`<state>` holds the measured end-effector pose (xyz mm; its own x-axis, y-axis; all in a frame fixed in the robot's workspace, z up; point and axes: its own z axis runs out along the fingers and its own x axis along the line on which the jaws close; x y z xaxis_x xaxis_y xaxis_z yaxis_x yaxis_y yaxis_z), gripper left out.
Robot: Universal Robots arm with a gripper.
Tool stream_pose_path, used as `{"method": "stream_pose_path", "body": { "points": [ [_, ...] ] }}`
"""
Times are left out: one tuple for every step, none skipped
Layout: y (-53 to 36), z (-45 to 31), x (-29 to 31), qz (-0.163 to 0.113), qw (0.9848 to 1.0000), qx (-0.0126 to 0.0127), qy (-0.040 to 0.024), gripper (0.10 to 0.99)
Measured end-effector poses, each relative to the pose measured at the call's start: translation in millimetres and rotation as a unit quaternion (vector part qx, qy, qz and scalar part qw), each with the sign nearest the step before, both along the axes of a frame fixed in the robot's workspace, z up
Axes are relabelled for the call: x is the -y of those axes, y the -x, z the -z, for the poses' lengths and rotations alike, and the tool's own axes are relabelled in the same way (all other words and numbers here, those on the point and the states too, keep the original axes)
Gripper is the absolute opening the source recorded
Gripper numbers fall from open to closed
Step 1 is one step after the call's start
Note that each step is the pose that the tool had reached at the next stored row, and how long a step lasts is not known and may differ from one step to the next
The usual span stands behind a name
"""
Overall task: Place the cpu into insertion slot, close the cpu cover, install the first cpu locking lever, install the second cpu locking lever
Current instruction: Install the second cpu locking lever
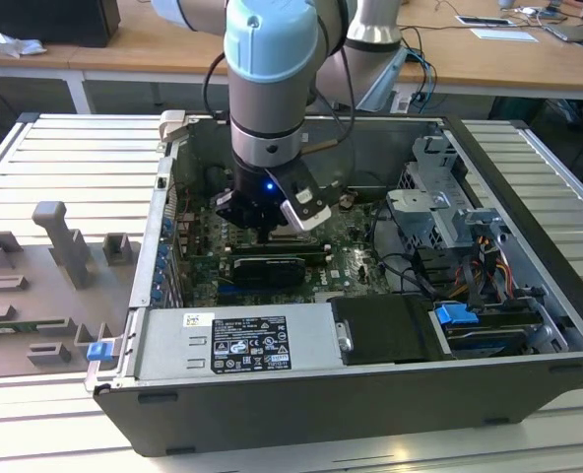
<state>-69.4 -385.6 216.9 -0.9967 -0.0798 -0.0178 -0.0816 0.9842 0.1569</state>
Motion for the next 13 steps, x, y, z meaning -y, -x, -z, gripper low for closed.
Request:
{"method": "stream_pose_path", "body": {
  "points": [
    [1.2, 0.5, 1.0, 0.000, 1.0000, 0.0000, -0.0028, 0.106],
    [1.9, 1.2, 1.9, 0.000, 1.0000, 0.0000, -0.0052, 0.106],
    [2.4, 2.4, 2.4, 0.000, 1.0000, 0.0001, -0.0086, 0.106],
    [2.6, 3.1, 2.6, 0.000, 0.9999, 0.0001, -0.0109, 0.106],
    [2.7, 3.8, 2.8, 0.000, 0.9999, 0.0001, -0.0130, 0.106],
    [2.8, 4.8, 3.1, 0.000, 0.9999, 0.0001, -0.0146, 0.106],
    [2.9, 5.9, 3.6, 0.000, 0.9999, 0.0001, -0.0161, 0.106],
    [2.9, 7.7, 4.1, 0.000, 0.9998, 0.0002, -0.0180, 0.106],
    [3.1, 9.3, 4.3, 0.000, 0.9998, 0.0002, -0.0197, 0.106],
    [3.4, 10.9, 4.4, -0.001, 0.9997, 0.0002, -0.0224, 0.106],
    [3.7, 11.8, 4.6, -0.001, 0.9997, 0.0001, -0.0243, 0.106],
    [4.1, 12.8, 4.8, -0.001, 0.9997, 0.0002, -0.0264, 0.106],
    [4.5, 13.6, 5.0, -0.001, 0.9996, 0.0002, -0.0292, 0.106]
  ]
}}
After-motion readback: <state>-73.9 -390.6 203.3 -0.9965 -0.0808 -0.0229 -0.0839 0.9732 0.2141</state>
